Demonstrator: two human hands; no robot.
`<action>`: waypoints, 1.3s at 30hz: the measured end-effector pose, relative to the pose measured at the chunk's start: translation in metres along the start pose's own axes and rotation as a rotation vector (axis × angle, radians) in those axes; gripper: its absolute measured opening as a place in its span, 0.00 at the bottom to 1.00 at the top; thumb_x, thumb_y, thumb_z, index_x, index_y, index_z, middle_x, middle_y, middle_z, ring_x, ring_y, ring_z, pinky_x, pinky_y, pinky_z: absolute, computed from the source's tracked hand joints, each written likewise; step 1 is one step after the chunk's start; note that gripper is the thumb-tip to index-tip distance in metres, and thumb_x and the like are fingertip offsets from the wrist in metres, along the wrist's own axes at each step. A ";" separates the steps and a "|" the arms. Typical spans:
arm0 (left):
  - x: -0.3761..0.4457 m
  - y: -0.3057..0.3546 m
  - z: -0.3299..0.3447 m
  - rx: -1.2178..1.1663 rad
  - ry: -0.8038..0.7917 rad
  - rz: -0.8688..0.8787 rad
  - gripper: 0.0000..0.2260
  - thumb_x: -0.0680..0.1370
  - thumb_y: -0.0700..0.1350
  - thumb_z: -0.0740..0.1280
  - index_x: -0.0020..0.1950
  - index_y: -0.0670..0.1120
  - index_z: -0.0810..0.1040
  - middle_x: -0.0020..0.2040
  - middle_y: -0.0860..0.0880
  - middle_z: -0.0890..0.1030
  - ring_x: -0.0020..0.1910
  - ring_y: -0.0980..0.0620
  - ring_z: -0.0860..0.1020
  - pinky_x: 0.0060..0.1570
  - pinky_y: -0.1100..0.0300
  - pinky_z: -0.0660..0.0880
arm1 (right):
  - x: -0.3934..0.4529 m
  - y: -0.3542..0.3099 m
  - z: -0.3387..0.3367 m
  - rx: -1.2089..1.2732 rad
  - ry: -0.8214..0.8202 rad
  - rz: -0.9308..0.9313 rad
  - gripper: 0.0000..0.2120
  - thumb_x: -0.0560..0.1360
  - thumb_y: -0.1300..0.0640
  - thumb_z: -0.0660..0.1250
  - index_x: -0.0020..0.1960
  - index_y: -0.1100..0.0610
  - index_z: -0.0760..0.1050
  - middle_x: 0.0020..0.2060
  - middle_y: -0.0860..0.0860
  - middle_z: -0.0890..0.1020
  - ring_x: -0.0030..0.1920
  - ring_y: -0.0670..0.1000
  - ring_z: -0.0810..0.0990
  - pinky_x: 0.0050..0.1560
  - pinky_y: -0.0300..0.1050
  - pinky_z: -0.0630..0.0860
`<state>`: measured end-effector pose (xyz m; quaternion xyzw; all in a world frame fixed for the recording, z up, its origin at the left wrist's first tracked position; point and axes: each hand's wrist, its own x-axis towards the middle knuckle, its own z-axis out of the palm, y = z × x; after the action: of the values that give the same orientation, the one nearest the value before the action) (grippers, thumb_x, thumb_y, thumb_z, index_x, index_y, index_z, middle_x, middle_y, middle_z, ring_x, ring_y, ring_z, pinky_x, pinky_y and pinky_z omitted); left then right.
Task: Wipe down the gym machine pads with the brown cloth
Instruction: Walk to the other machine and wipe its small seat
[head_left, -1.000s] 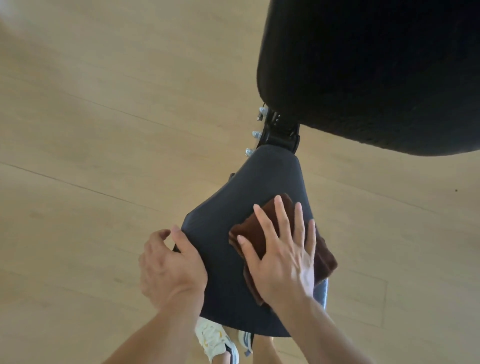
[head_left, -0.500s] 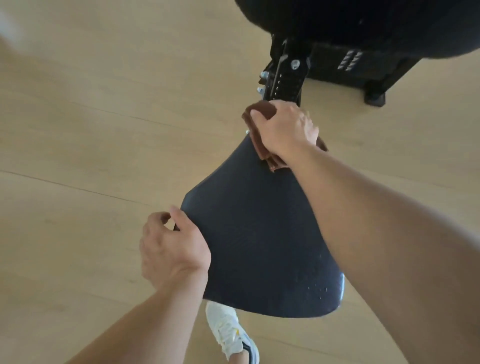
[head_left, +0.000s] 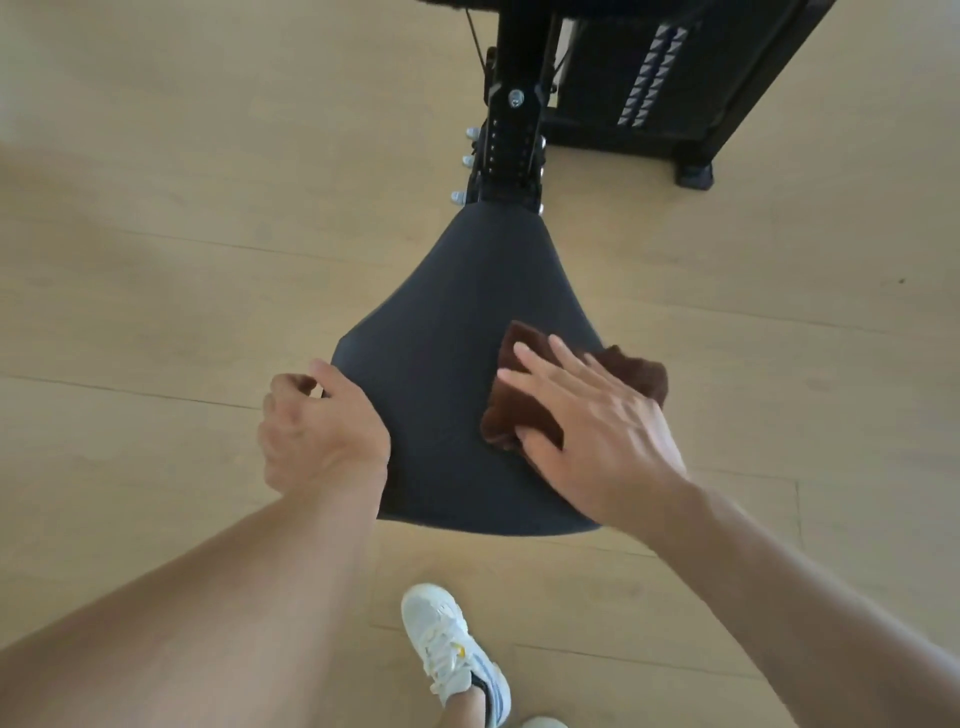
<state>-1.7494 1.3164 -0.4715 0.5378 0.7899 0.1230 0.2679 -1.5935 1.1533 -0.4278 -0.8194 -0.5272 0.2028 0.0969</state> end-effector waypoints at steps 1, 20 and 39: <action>0.001 0.000 0.001 -0.005 0.006 -0.002 0.23 0.79 0.61 0.47 0.59 0.50 0.75 0.58 0.48 0.80 0.59 0.40 0.77 0.60 0.42 0.72 | -0.018 -0.004 0.006 0.004 0.022 -0.056 0.24 0.78 0.45 0.62 0.75 0.40 0.70 0.78 0.39 0.64 0.81 0.45 0.56 0.81 0.49 0.56; 0.004 -0.001 0.002 0.056 -0.025 -0.037 0.23 0.79 0.62 0.47 0.56 0.51 0.76 0.54 0.48 0.80 0.55 0.39 0.77 0.58 0.41 0.74 | 0.138 0.003 0.006 0.109 0.204 0.404 0.25 0.83 0.39 0.55 0.78 0.44 0.63 0.80 0.45 0.62 0.81 0.57 0.57 0.76 0.62 0.61; 0.003 0.003 0.000 0.043 -0.015 -0.028 0.23 0.80 0.59 0.48 0.56 0.47 0.76 0.56 0.43 0.81 0.57 0.36 0.77 0.54 0.46 0.70 | -0.072 -0.029 0.056 0.383 0.521 0.488 0.19 0.78 0.49 0.70 0.69 0.44 0.77 0.73 0.39 0.74 0.79 0.46 0.63 0.73 0.59 0.70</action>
<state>-1.7477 1.3199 -0.4710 0.5335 0.7976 0.0981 0.2638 -1.6679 1.0975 -0.4504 -0.9116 -0.2278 0.0997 0.3272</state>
